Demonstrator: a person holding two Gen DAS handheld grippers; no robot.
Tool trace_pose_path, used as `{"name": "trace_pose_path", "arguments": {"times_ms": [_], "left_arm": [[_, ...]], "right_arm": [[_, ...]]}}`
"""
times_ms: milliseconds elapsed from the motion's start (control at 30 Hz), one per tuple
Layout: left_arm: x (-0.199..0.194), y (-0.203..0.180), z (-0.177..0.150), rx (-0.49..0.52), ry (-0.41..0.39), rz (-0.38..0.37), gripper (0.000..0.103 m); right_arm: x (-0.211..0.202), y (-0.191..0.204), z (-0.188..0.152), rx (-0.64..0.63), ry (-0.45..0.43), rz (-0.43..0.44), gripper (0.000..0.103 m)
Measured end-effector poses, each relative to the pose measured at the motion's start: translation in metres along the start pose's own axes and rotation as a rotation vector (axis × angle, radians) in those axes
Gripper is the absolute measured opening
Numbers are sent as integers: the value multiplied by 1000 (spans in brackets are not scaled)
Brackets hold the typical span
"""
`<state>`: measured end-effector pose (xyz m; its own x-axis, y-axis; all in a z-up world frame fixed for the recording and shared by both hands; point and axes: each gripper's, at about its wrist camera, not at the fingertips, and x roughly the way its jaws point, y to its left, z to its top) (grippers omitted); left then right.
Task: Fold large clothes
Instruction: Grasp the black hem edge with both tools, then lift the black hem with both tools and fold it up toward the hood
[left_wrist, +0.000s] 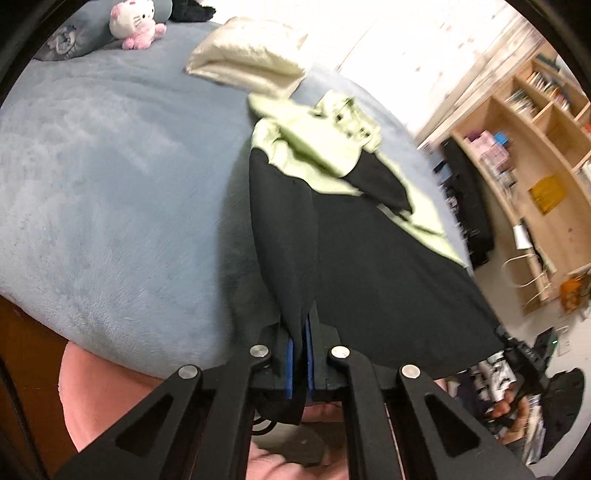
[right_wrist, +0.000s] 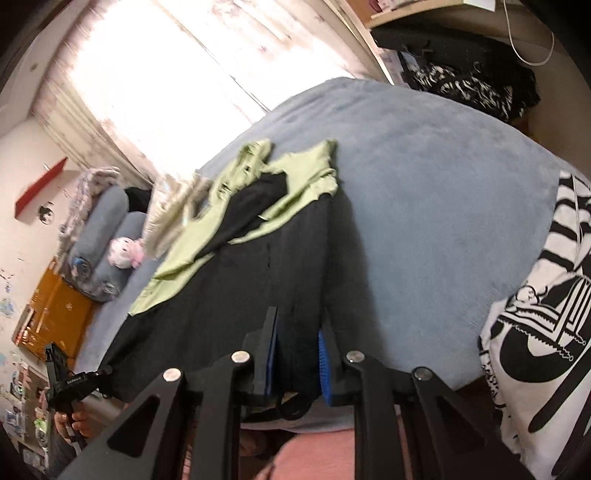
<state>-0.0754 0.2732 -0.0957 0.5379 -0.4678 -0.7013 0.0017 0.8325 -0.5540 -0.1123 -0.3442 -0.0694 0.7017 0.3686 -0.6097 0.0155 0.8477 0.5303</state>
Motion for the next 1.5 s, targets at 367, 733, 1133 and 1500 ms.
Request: {"name": "trace_pose_path", "arguments": {"times_ms": [367,733,1133,1500], "left_arm": [[-53,2,-11,-75,-14,-81,2],[-34,6,75,-191,-83,-96,2],[85,0,260,-207,-140,-15,18],[194,27,318,-177,-57,111,84]], "right_arm": [[-53,16,1,1,-20,39,17],[-28,8,73,134,-82,68,16],[115,13,220,151,-48,8,17],[241,-13,258,125,117,-133,66]]}}
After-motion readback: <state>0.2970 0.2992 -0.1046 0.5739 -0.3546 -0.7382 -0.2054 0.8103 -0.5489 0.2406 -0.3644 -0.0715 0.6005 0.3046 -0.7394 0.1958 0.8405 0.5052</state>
